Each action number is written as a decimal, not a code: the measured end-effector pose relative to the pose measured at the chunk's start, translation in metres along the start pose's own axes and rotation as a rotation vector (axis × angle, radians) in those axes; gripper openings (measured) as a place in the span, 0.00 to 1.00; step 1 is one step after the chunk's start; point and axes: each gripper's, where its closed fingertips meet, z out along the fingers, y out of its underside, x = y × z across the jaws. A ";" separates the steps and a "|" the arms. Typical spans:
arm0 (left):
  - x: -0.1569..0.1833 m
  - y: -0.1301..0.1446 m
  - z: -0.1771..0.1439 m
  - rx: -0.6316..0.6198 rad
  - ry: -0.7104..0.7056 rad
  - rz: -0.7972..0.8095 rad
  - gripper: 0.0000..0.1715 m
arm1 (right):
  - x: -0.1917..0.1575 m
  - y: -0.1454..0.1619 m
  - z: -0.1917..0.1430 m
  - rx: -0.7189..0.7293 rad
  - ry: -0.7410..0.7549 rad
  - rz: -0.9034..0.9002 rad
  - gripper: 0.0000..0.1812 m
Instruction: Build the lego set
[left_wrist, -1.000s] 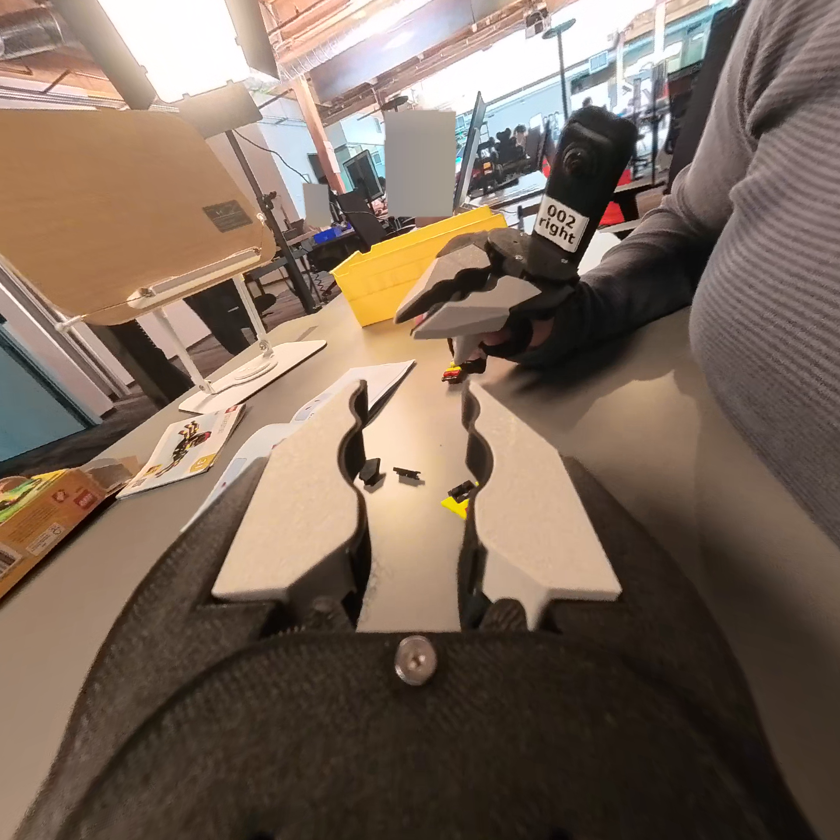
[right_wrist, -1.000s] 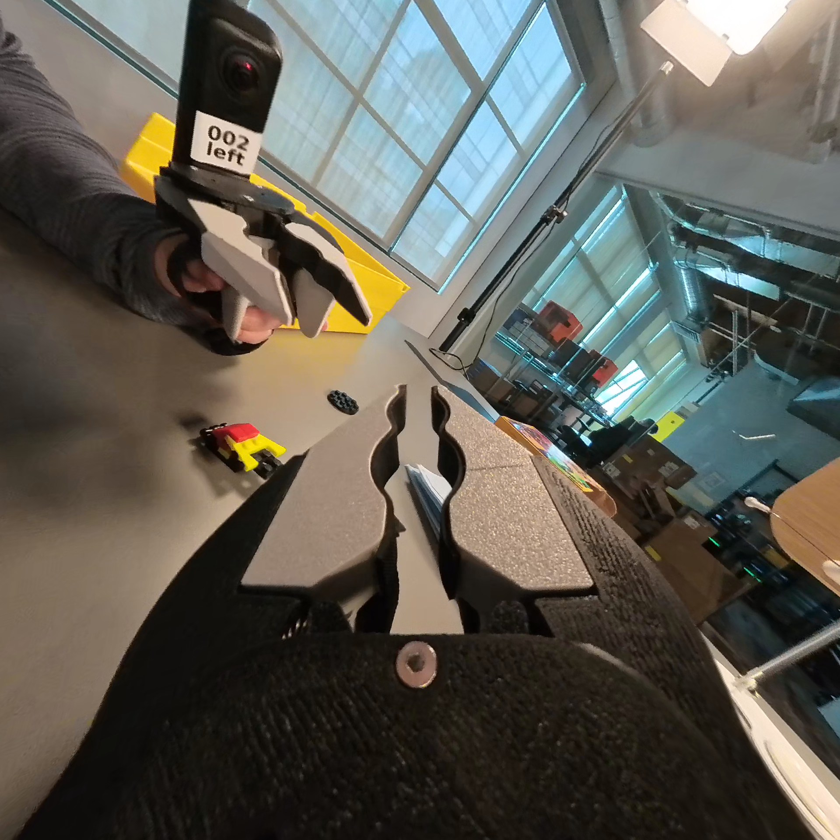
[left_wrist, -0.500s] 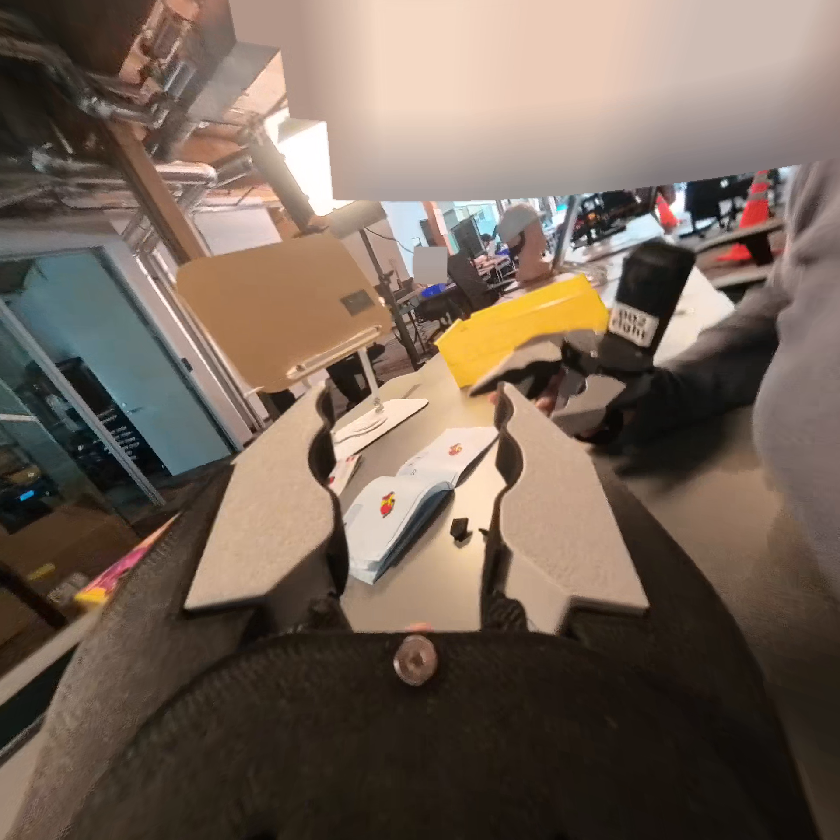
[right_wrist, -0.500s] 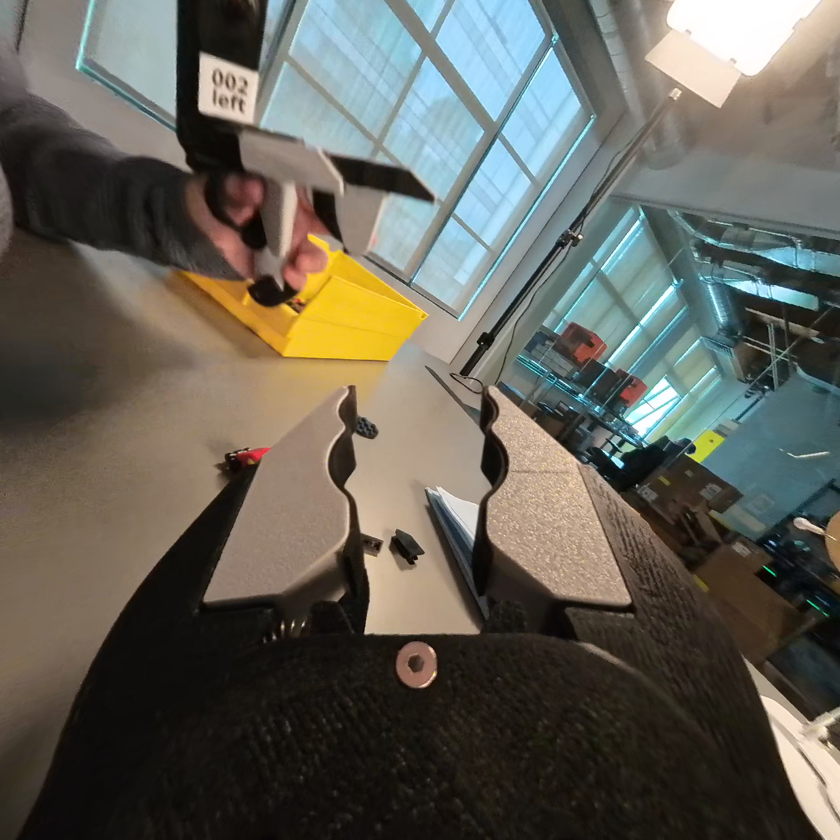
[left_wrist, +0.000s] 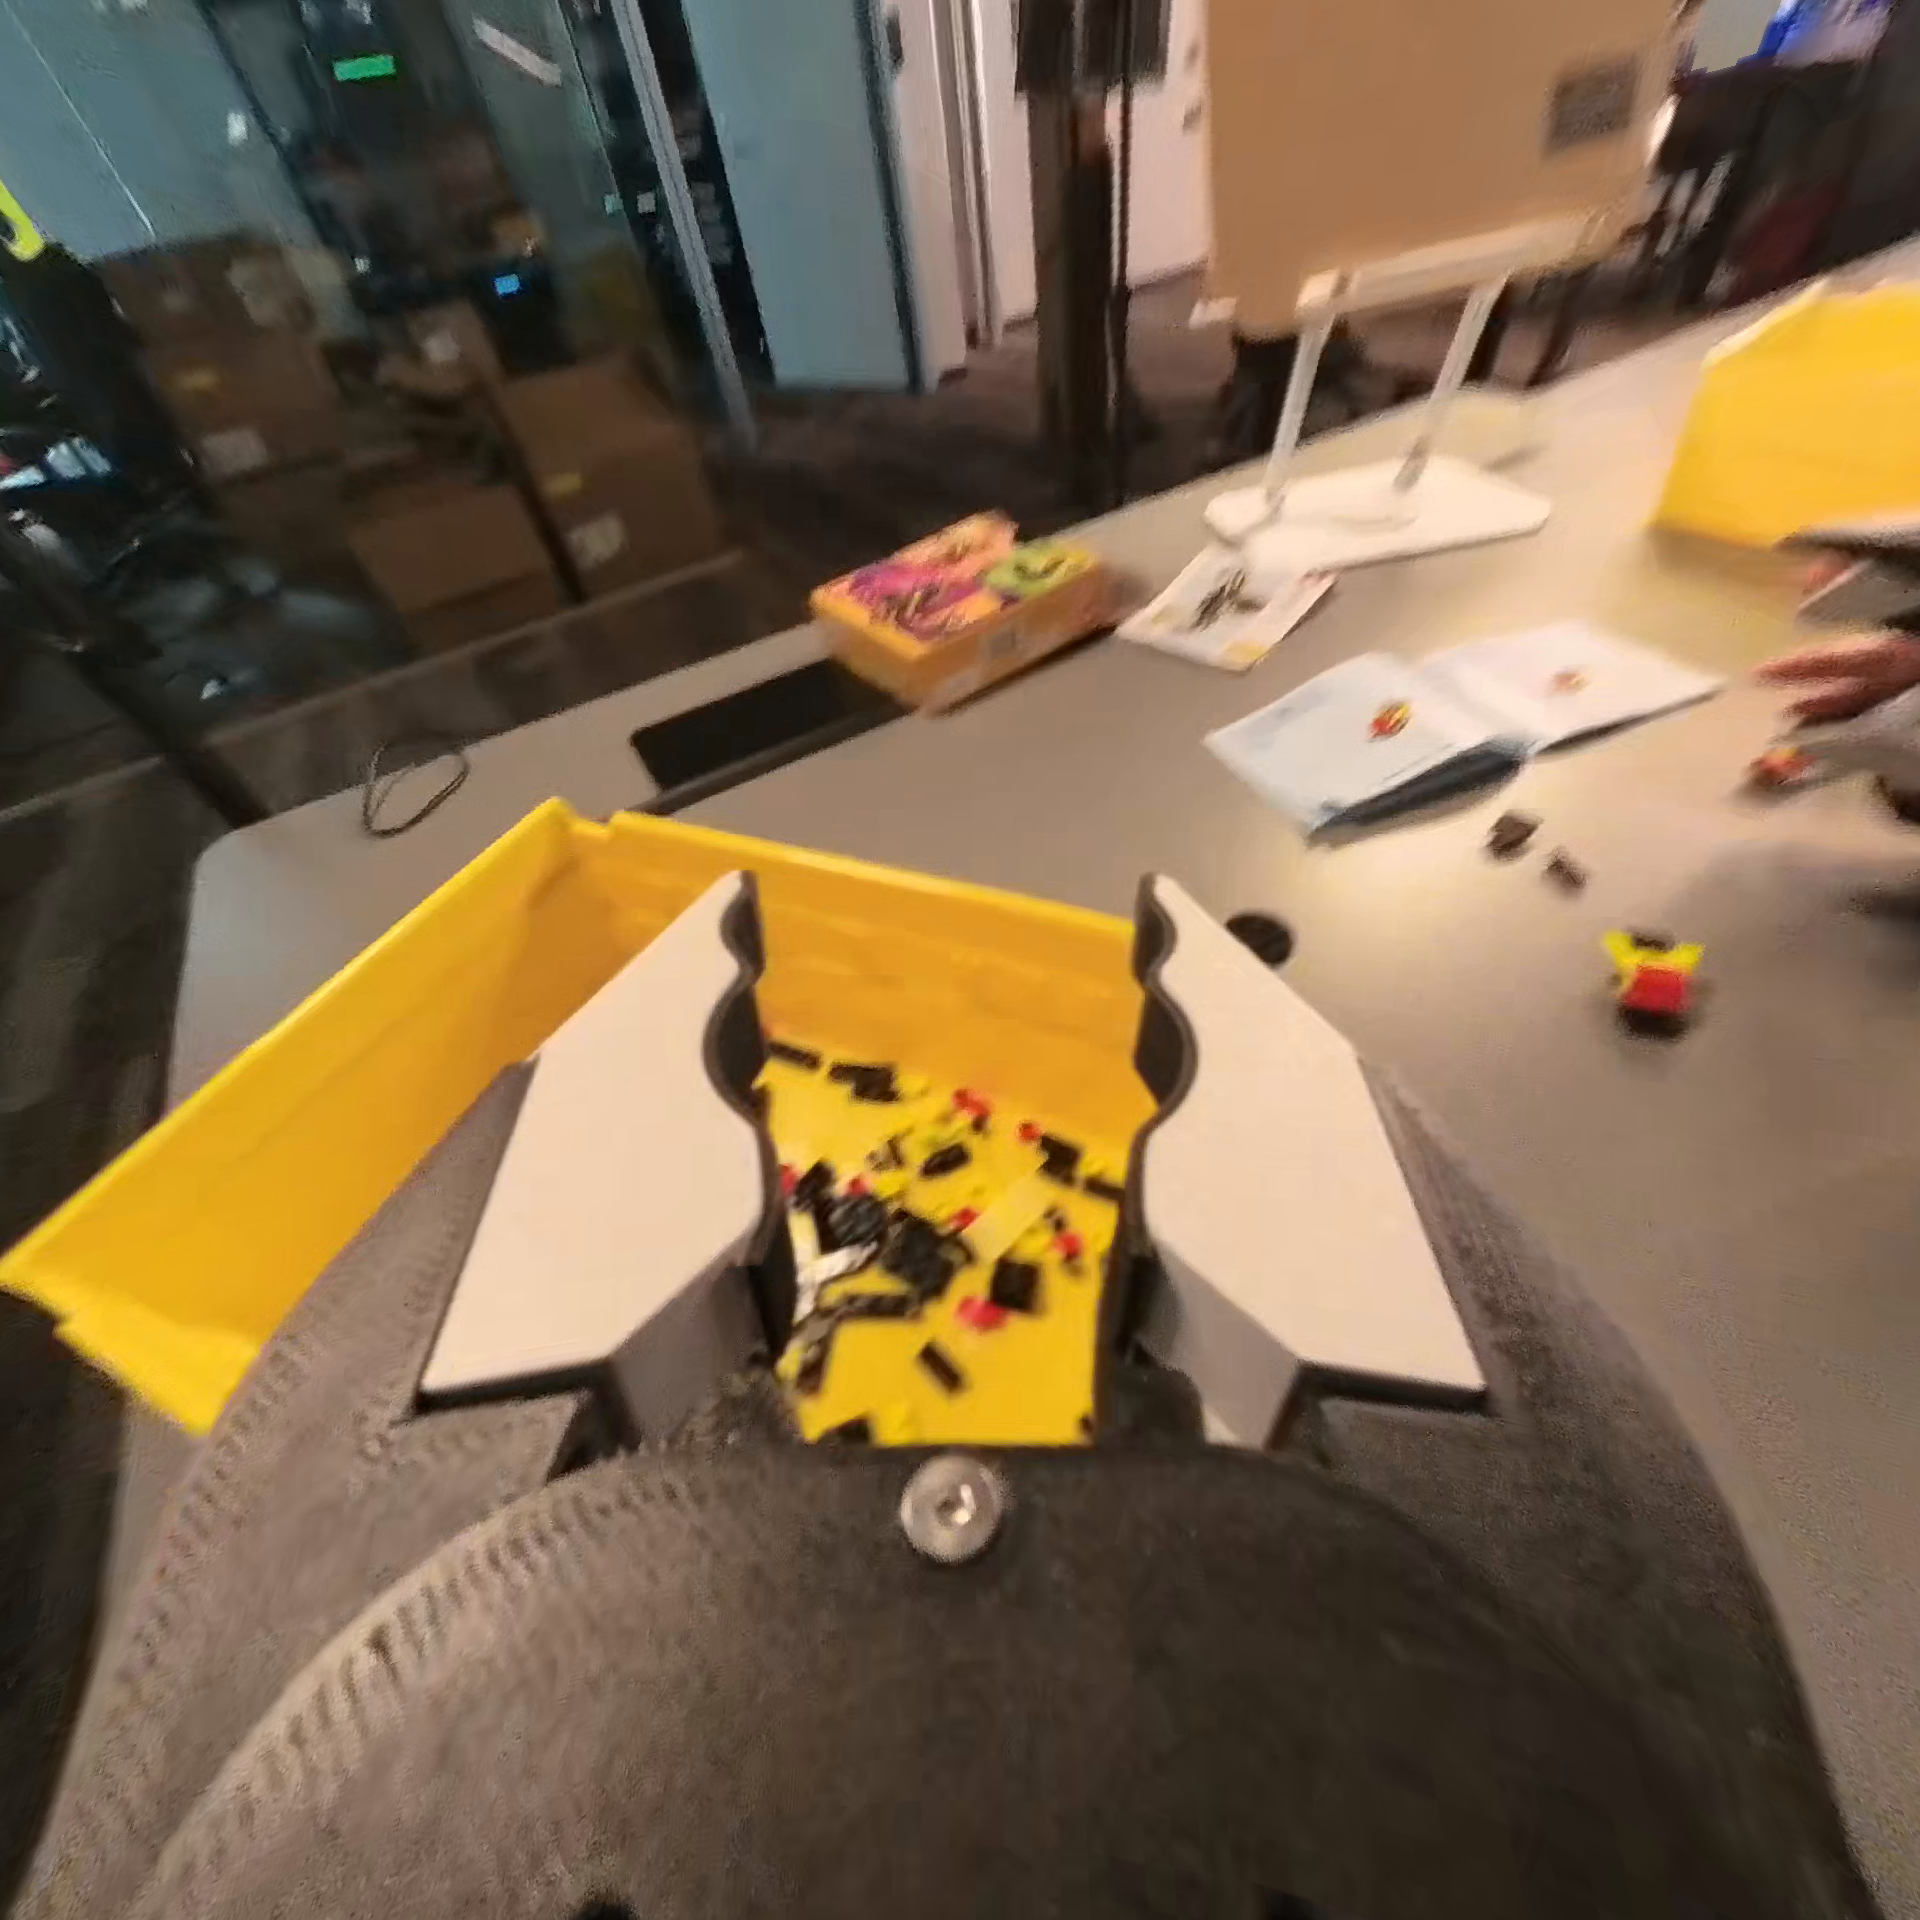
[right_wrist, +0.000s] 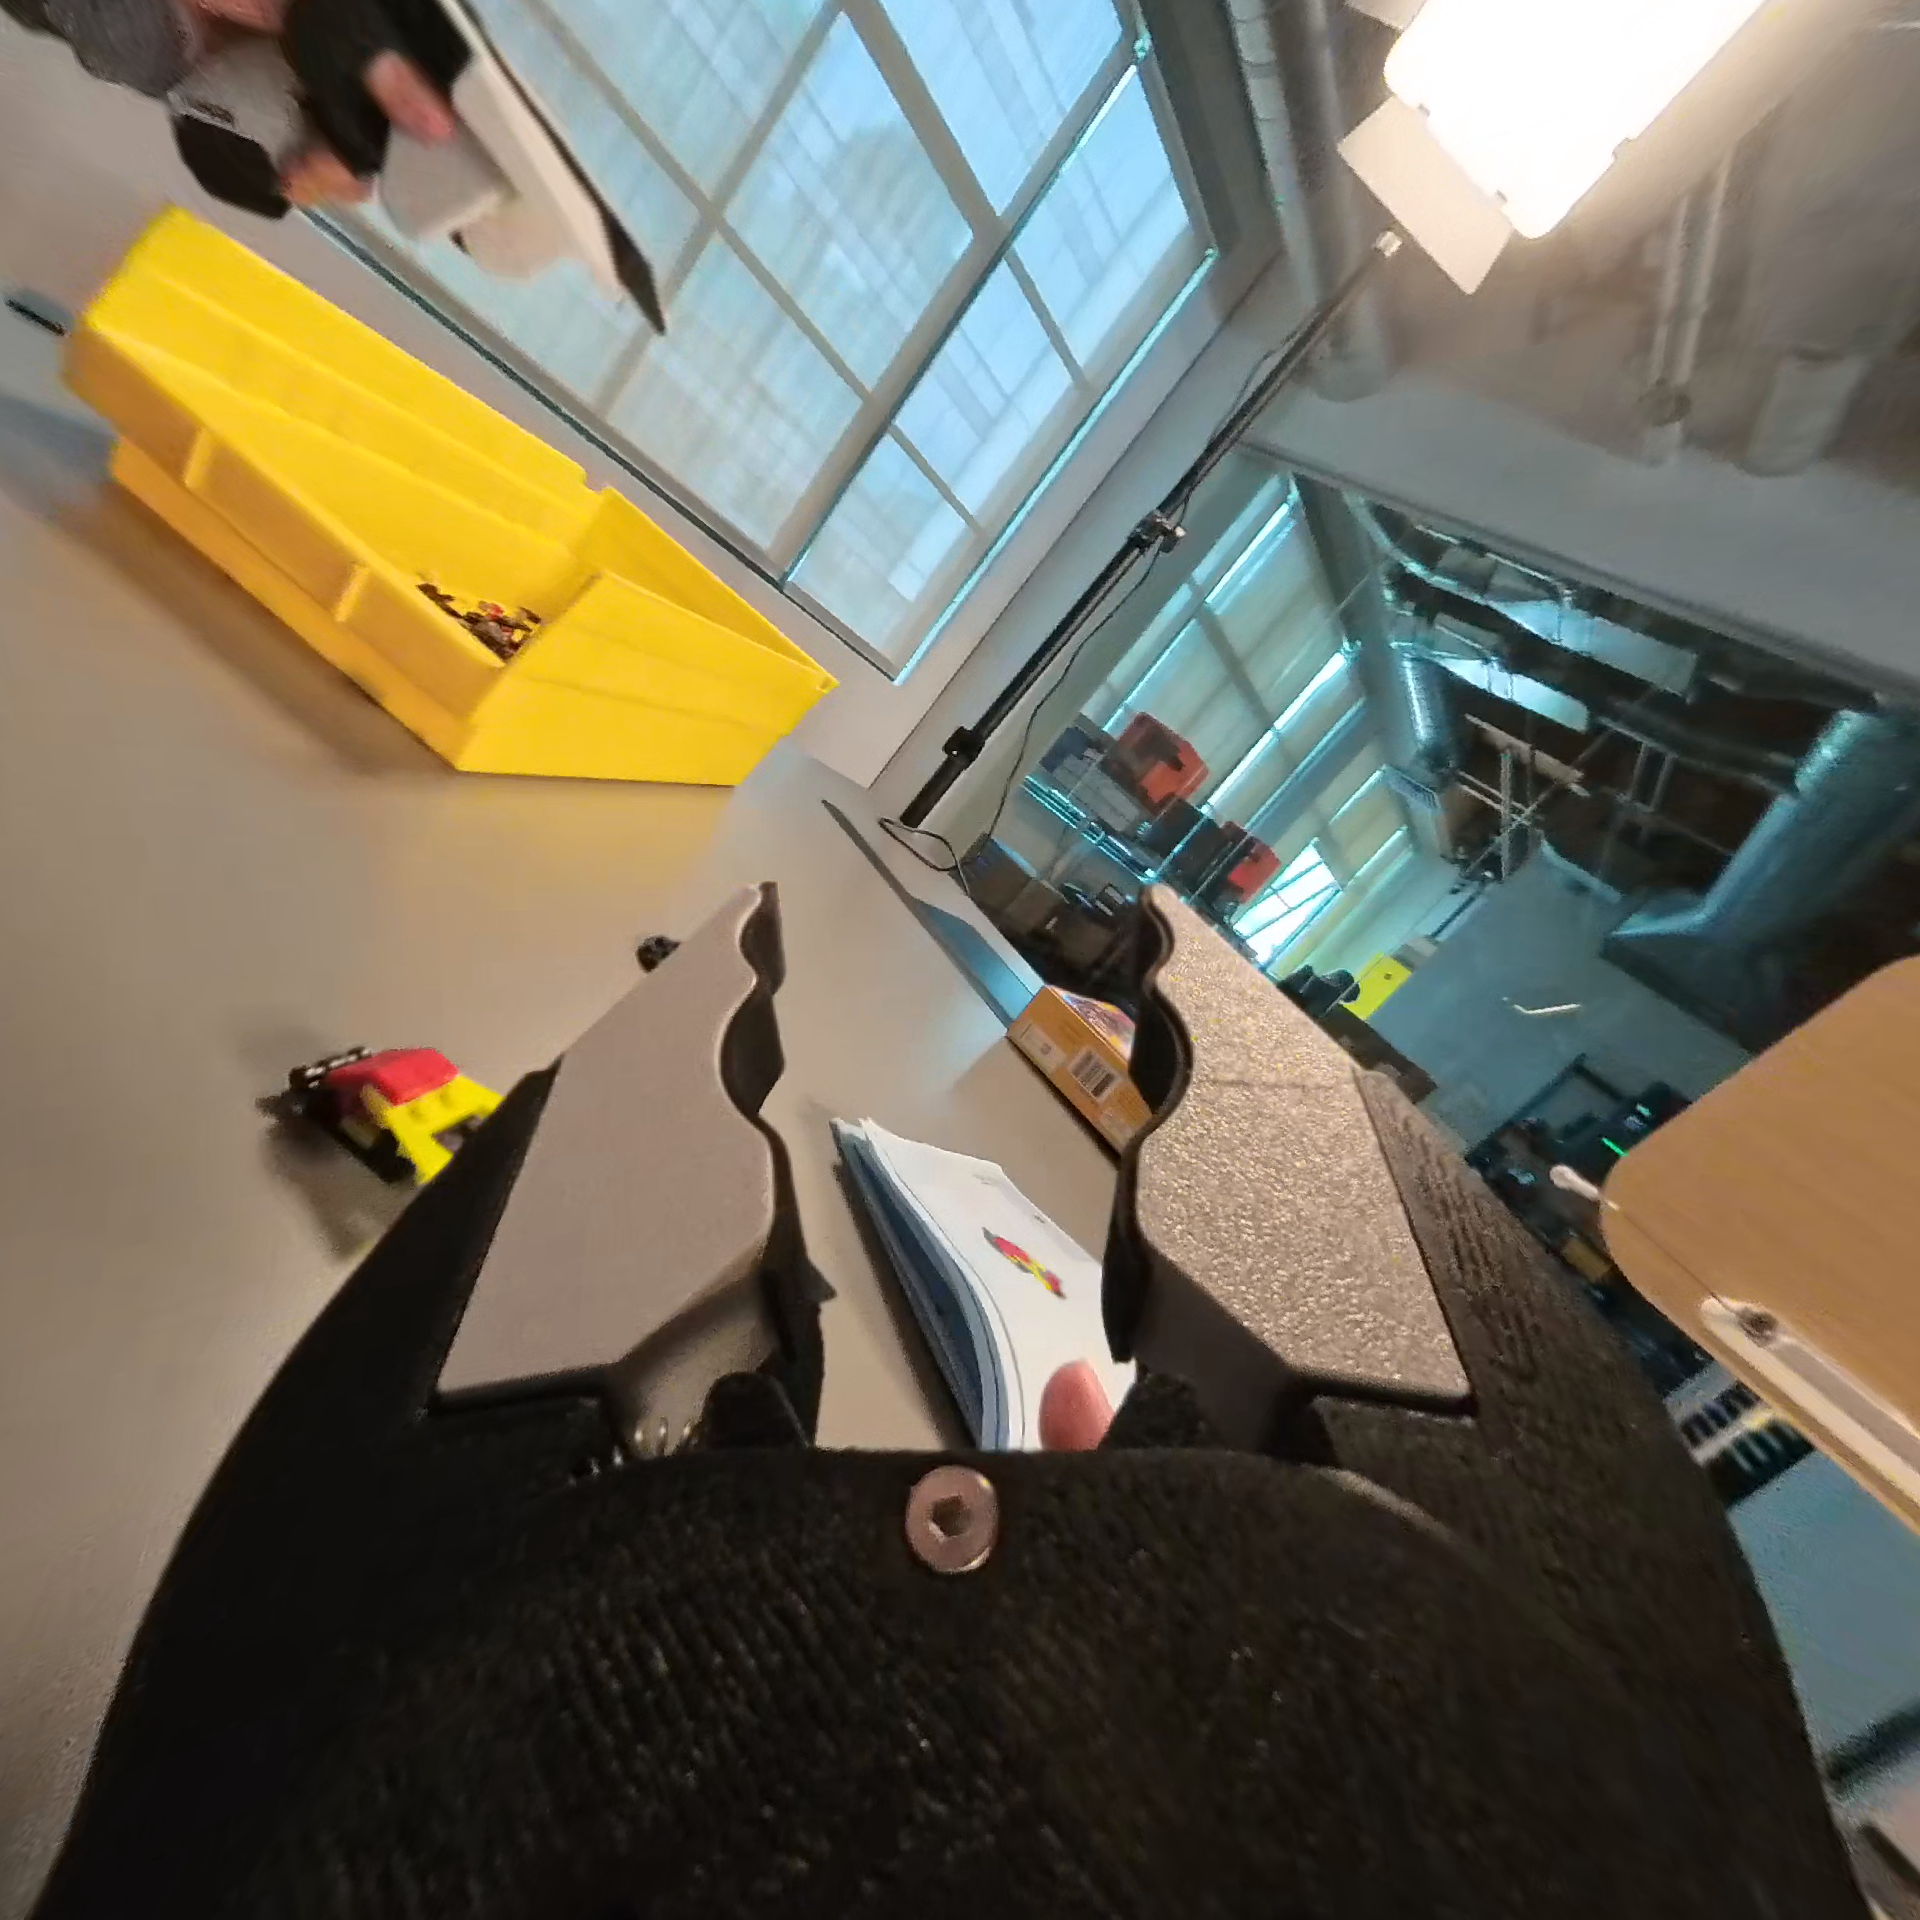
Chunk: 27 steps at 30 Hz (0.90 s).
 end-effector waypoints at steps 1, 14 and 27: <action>-0.008 0.008 0.002 -0.064 0.001 0.022 0.36 | 0.001 0.001 0.000 -0.002 0.008 0.016 0.36; -0.013 0.129 0.039 -0.826 0.309 0.098 0.16 | -0.015 0.024 0.002 -0.095 -0.011 0.018 0.31; -0.023 0.138 0.067 -0.774 0.265 0.023 0.14 | -0.003 0.031 -0.006 -0.130 0.015 0.050 0.27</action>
